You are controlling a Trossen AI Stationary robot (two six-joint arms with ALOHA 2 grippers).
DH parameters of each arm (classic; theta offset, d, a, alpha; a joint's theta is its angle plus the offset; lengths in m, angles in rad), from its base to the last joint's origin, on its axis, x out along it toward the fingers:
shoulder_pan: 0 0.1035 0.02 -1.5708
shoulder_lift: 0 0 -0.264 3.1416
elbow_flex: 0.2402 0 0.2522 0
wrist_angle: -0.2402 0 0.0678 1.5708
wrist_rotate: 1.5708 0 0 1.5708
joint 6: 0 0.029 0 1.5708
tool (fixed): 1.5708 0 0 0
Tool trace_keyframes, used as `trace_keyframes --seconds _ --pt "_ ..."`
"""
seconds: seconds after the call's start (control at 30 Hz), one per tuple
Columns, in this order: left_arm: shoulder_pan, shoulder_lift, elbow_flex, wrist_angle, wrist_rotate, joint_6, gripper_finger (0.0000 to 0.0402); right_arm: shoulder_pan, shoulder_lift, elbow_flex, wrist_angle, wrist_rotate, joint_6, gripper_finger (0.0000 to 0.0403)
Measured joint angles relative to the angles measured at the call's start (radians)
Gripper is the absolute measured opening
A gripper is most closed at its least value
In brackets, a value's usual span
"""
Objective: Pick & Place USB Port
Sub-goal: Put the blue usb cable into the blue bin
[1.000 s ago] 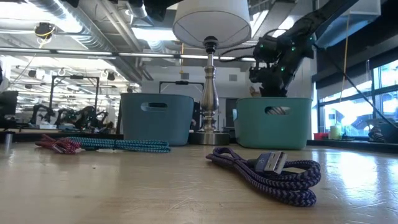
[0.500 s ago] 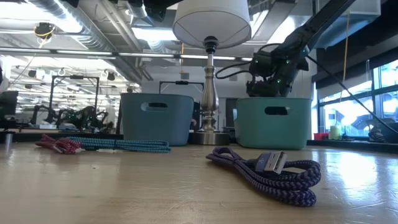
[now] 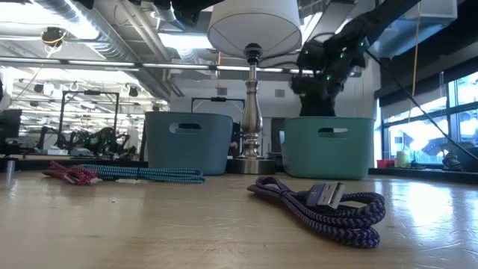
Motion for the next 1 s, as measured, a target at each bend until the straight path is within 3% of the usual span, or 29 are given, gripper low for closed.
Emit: trace_keyframes --seconds 0.33,0.73,1.0 --pt "0.000 0.000 0.000 -0.002 0.000 0.000 0.0143 0.011 -0.134 0.003 -0.175 0.039 0.024 0.0128" --pt "-0.001 0.000 0.000 -0.013 0.000 -0.007 0.0144 0.029 -0.158 0.003 -0.431 0.060 0.051 0.0125" --pt "-0.001 0.000 0.000 -0.022 0.000 -0.002 0.0143 0.114 -0.284 0.002 -0.462 0.107 0.112 0.0124"
